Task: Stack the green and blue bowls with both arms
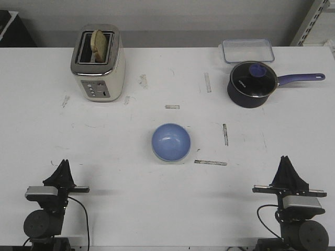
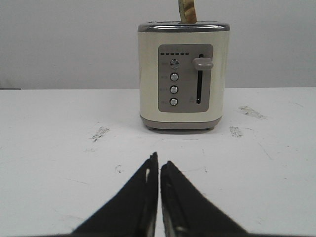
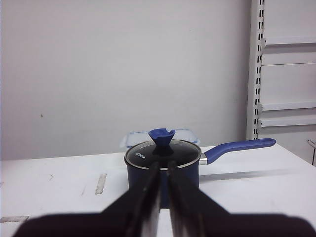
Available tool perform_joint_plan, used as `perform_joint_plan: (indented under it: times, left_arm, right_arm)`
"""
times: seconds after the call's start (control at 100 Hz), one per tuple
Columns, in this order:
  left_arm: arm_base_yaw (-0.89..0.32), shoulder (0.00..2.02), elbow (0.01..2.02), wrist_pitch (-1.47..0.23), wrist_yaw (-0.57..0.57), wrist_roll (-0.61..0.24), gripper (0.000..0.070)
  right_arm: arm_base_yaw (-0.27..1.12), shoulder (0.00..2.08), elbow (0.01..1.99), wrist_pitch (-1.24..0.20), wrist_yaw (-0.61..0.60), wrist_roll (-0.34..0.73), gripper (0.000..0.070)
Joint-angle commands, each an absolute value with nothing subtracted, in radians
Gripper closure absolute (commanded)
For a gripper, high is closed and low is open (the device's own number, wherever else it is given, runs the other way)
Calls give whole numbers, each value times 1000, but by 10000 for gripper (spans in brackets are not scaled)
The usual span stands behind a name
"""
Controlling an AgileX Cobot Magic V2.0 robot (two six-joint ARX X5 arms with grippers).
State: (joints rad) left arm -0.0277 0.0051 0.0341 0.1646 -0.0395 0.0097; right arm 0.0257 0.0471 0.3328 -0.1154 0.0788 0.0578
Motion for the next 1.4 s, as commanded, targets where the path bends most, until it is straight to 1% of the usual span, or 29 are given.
perform_joint_plan:
  times: [0.0, 0.59, 0.68, 0.77, 0.98, 1.2, 1.31, 1.39]
  left_arm:
    - [-28, 3, 12, 179, -43, 14, 699]
    - [-28, 3, 12, 179, -43, 14, 699]
    - [-28, 3, 12, 179, -43, 14, 699]
    - [-28, 3, 12, 179, -43, 14, 699]
    - [-28, 3, 12, 179, -43, 14, 699]
    - [-28, 3, 12, 179, -43, 14, 699]
    - [-28, 3, 12, 179, -43, 14, 699]
    - [-28, 3, 12, 179, -43, 14, 699]
  right_arm:
    - [27, 44, 333, -105, 79, 70, 686]
    - [27, 44, 332, -110, 83, 70, 686]
    - [28, 39, 318, -110, 62, 70, 686]
    - [28, 38, 286, -106, 34, 43, 687]
    - [28, 10, 166, -97, -35, 28, 687]
    - [28, 1, 72, -62, -37, 25, 687]
    - [28, 1, 44, -17, -26, 25, 686]
    - [28, 1, 11, 41, -27, 27, 687]
